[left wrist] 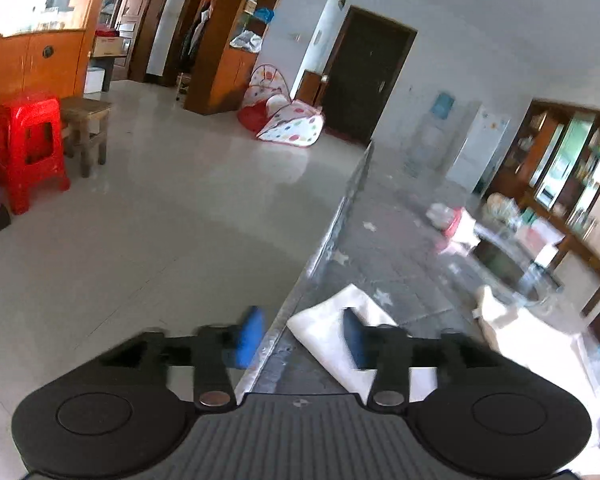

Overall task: Fold clothes
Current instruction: 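Grasp the side edge of the cream sweatshirt with the left gripper, then fold the held side over the sweatshirt body with the left gripper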

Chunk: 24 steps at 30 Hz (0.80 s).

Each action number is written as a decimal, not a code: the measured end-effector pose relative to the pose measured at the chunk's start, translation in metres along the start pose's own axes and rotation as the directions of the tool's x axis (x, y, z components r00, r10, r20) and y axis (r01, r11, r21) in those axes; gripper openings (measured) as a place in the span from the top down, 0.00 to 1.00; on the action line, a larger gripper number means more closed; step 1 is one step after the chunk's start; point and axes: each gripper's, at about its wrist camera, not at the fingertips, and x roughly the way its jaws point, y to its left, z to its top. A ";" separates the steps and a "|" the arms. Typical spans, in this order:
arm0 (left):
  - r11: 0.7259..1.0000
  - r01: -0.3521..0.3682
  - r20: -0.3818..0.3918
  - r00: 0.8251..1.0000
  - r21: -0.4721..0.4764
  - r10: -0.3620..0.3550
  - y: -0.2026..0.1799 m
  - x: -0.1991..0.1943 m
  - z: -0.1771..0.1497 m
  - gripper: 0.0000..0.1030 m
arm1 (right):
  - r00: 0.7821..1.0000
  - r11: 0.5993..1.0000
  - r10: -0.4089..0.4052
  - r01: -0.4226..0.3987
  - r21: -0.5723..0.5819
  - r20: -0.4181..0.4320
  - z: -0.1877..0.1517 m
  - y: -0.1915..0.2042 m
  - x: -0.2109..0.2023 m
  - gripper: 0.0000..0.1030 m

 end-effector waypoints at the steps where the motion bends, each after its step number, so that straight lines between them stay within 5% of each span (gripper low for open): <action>1: 1.000 -0.010 -0.008 1.000 0.011 0.010 -0.003 0.006 0.001 0.51 | 1.000 1.000 0.010 -0.010 -0.010 0.000 0.001 0.003 0.000 0.52; 4: 1.000 -0.025 -0.040 0.999 0.002 0.025 -0.005 0.017 -0.001 0.53 | 0.999 0.998 0.045 -0.045 -0.048 -0.005 0.006 0.013 0.002 0.52; 5: 1.000 -0.025 -0.045 0.999 0.003 0.025 -0.006 0.020 -0.002 0.58 | 0.998 0.996 0.058 -0.059 -0.063 -0.008 0.007 0.017 0.003 0.52; 6: 1.000 -0.023 -0.047 0.999 0.004 0.023 -0.006 0.021 -0.004 0.75 | 0.997 0.994 0.077 -0.078 -0.080 -0.013 0.009 0.021 0.004 0.52; 9: 0.999 -0.033 -0.035 0.999 0.019 0.034 -0.009 0.022 -0.010 0.90 | 0.992 0.984 0.125 -0.128 -0.128 -0.033 0.014 0.034 0.010 0.52; 18: 0.994 -0.111 0.036 0.993 0.019 0.110 -0.015 -0.004 -0.011 0.95 | 0.944 0.899 0.301 -0.329 -0.289 -0.137 0.012 0.100 0.033 0.56; 24: 0.991 -0.130 0.048 0.991 0.030 0.129 -0.011 -0.013 -0.011 0.95 | 0.921 0.861 0.352 -0.389 -0.327 -0.170 -0.001 0.129 0.044 0.61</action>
